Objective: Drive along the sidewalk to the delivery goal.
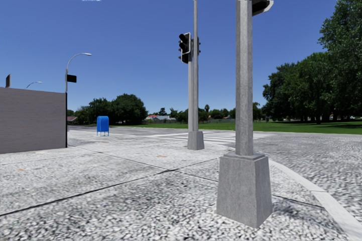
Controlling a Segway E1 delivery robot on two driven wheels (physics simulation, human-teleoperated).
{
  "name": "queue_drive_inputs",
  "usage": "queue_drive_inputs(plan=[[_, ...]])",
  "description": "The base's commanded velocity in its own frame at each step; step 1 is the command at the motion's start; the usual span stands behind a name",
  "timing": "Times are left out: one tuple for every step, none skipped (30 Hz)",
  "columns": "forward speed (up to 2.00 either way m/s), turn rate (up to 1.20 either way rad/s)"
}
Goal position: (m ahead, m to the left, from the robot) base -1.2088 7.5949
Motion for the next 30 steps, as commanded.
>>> queue_drive_inputs(plan=[[0.71,0.36],[0.71,0.39],[0.71,0.41],[0.71,0.42],[0.71,0.43],[0.71,0.46],[0.71,0.53],[0.71,0.57],[0.71,0.59],[0.71,0.59],[0.71,0.59],[0.71,0.59],[0.71,0.59],[0.71,0.59],[0.71,0.59],[0.71,0.59],[0.71,0.59],[0.71,0.59],[0.71,0.59],[0.71,0.59],[0.71,0.59],[0.71,0.59],[0.71,0.59],[0.71,0.59],[0.71,0.59],[0.71,0.59],[0.71,0.59],[0.71,0.59],[0.71,0.59],[0.71,0.59]])
